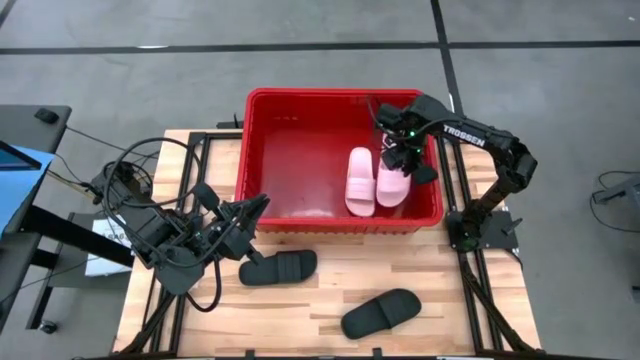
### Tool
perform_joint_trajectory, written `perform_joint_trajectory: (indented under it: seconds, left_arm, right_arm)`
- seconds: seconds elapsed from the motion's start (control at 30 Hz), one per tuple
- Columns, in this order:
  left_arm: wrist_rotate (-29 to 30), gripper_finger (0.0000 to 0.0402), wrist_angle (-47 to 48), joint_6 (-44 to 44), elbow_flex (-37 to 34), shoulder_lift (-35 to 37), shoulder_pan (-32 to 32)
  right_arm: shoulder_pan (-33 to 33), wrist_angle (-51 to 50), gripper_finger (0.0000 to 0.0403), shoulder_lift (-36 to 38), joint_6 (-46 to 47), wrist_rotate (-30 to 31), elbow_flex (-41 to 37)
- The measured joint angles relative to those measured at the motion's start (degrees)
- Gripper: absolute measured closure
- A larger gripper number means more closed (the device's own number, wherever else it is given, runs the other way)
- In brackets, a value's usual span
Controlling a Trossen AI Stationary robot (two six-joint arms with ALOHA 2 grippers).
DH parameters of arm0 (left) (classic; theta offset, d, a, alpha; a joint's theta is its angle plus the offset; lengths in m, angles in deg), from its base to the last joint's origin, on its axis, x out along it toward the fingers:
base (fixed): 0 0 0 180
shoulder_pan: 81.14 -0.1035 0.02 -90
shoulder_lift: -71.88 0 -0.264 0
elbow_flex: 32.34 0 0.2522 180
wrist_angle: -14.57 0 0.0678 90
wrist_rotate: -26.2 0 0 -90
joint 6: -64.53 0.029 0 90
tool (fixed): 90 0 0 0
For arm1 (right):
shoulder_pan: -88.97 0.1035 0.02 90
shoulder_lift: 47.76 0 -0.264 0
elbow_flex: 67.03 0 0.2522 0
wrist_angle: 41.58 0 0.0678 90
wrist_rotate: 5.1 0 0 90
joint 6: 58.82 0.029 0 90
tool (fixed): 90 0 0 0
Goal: Pick and place slides into bin
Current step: Put the pink slide into the bin
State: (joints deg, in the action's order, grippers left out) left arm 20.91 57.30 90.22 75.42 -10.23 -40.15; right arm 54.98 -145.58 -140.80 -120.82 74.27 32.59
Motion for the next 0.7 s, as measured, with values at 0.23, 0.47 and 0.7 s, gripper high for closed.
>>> perform_joint_trajectory:
  seconds: [0.23,0.47,0.7]
  left_arm:
    - [0.0,0.0368,0.0,0.0,0.0,0.0,0.0]
    - [0.0,0.0368,0.0,0.0,0.0,0.0,0.0]
    - [0.0,0.0368,0.0,0.0,0.0,0.0,0.3]
  right_arm:
    - [0.5,0.2,0.0403,0.0,0.4,-2.7,0.0]
    - [-1.6,0.2,0.0403,0.0,0.0,-2.2,-5.9]
    - [-3.4,0.3,0.0403,-0.1,0.0,-1.8,-9.8]
